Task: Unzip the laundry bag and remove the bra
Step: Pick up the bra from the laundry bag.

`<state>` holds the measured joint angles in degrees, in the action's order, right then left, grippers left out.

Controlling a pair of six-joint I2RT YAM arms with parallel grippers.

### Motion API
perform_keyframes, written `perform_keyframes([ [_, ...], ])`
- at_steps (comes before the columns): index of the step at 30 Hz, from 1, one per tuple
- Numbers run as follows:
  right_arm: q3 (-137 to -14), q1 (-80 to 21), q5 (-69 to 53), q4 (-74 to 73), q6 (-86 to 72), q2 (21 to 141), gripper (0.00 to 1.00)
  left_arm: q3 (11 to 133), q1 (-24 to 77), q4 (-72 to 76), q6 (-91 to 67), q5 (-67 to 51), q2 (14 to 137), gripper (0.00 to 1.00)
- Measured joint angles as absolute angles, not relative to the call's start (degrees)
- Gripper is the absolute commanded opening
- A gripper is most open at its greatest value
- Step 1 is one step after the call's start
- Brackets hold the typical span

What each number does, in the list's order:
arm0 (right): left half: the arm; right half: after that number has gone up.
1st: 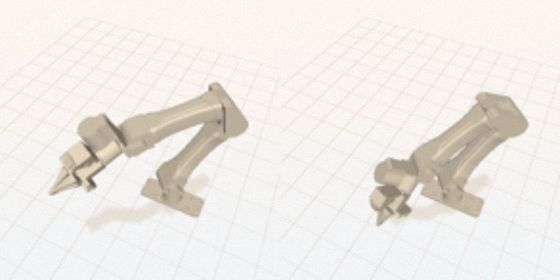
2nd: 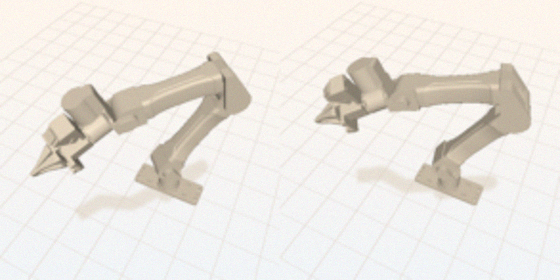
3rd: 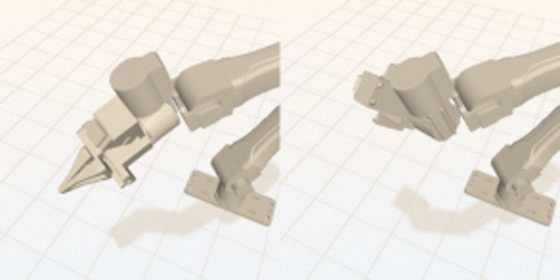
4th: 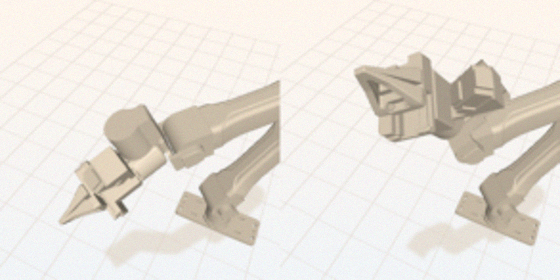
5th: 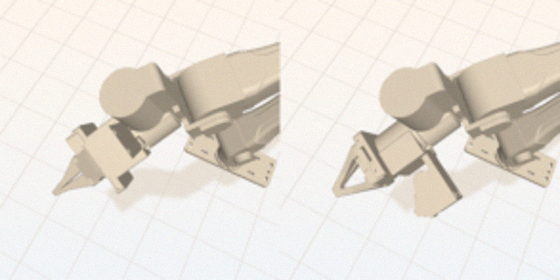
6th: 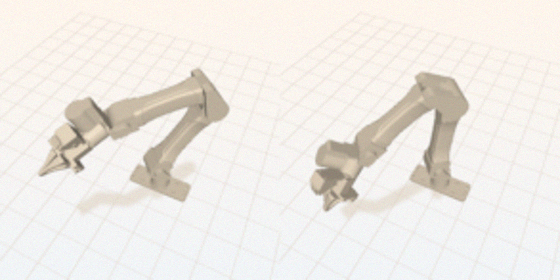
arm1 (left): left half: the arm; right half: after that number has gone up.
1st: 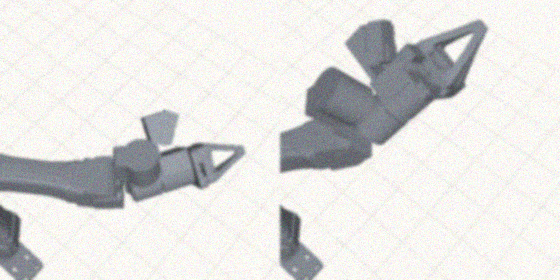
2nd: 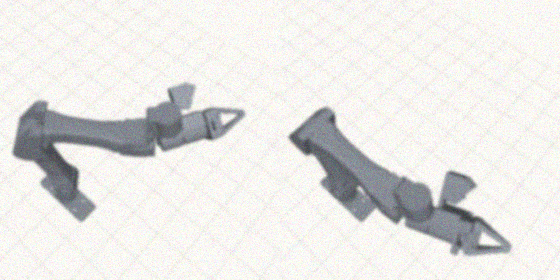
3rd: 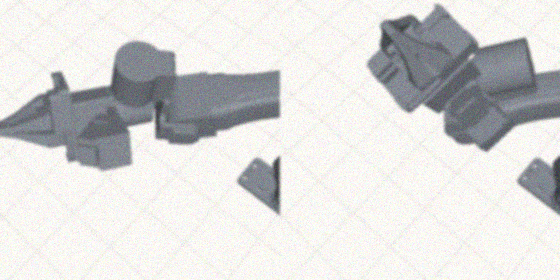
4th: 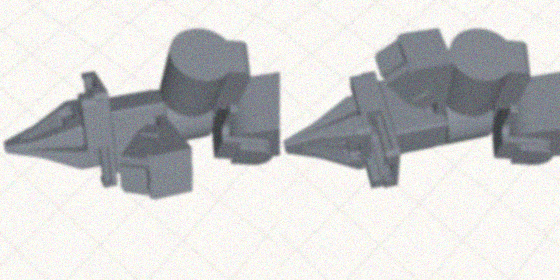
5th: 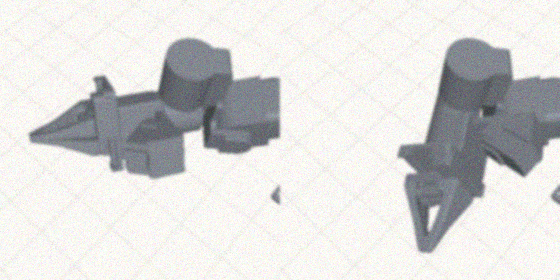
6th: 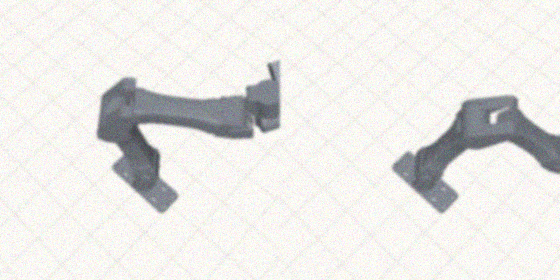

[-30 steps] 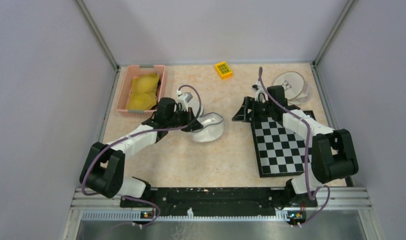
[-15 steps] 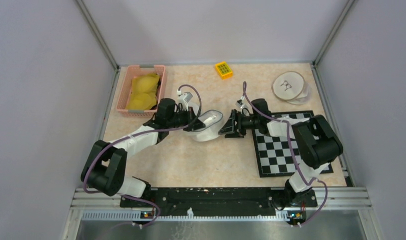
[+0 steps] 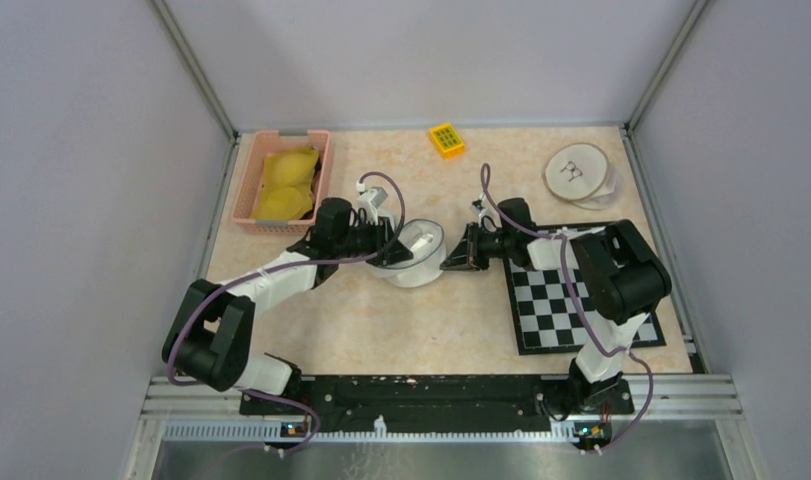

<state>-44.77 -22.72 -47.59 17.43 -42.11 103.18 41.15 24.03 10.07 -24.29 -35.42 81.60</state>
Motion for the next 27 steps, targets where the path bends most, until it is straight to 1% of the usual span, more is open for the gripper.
perform_keyframes([
  [1,-44.77,-22.72,-47.31,17.10,-41.80,103.18,0.00,41.15,24.01,9.72,-23.81,-35.31,81.60,0.55],
  [2,-44.77,-22.72,-46.98,16.71,-41.43,103.18,0.00,41.19,23.99,9.32,-23.59,-35.09,81.60,0.57],
  [4,-44.77,-22.72,-46.19,15.81,-40.47,103.13,0.00,41.45,23.92,8.38,-22.74,-34.70,81.60,0.58],
  [13,-44.66,-22.72,-44.38,13.89,-37.91,101.54,0.00,45.78,24.53,6.98,-18.35,-34.04,82.67,0.58],
  [21,-44.60,-22.72,-44.21,13.96,-37.58,100.44,0.00,50.43,30.09,5.02,-12.99,-33.78,84.18,0.59],
  [24,-44.47,-22.72,-44.18,14.00,-37.58,100.22,0.00,50.89,31.20,4.14,-11.35,-32.99,84.62,0.57],
  [27,-44.23,-22.72,-44.18,13.96,-37.56,100.03,0.00,50.92,31.35,2.92,-10.28,-31.51,85.06,0.50],
])
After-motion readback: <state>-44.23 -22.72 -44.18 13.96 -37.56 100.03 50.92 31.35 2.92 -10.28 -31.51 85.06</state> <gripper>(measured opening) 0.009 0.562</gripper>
